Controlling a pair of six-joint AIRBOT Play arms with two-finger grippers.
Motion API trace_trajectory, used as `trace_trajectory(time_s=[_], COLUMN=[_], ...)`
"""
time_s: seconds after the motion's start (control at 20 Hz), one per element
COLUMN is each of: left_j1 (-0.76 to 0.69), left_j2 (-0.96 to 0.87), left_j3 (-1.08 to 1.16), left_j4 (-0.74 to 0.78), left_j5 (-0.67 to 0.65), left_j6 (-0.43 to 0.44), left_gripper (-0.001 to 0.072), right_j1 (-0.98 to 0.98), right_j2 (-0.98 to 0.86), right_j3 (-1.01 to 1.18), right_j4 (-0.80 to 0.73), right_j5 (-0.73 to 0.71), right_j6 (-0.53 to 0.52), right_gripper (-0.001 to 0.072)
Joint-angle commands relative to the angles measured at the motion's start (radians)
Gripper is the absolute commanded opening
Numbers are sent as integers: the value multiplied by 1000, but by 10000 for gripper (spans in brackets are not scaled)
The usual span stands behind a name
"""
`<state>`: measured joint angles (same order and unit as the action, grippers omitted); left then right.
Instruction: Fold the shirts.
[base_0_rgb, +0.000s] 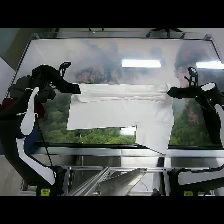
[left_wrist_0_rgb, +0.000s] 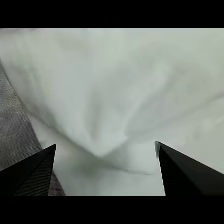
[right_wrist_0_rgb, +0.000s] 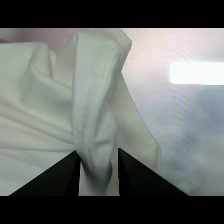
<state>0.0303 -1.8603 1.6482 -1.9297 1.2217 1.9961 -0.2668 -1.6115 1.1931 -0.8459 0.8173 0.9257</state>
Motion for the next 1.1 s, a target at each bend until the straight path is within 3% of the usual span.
trace_trajectory(time_s=[0.0,0.1,0.25,0.5,0.7,0.75,0.8,0.9,1.0,1.05], left_j1=[23,56,94,154,151,140,134,112,90,85], left_j2=[1,3,80,293,377,379,378,378,378,378], left_j3=[74,115,-20,-510,-724,-740,-752,-769,-769,-769], left_j4=[2,0,0,-3,-19,-65,-123,-200,-188,-188], left_j5=[109,219,309,216,81,64,55,32,19,15], left_j6=[-82,-133,-149,-109,-74,-51,-24,12,13,13], left_gripper=[704,704,704,705,703,676,567,526,526,525], right_j1=[-1,-8,-79,-310,-460,-467,-465,-445,-415,-398], right_j2=[88,163,250,398,525,550,566,578,576,576], right_j3=[1,1,-24,-192,-375,-419,-462,-575,-687,-735], right_j4=[-139,-317,-385,-359,-282,-282,-282,-257,-210,-183], right_j5=[3,55,235,381,404,403,403,403,362,334], right_j6=[129,295,341,370,373,373,373,373,371,354], right_gripper=[273,273,273,273,273,273,273,278,445,440])
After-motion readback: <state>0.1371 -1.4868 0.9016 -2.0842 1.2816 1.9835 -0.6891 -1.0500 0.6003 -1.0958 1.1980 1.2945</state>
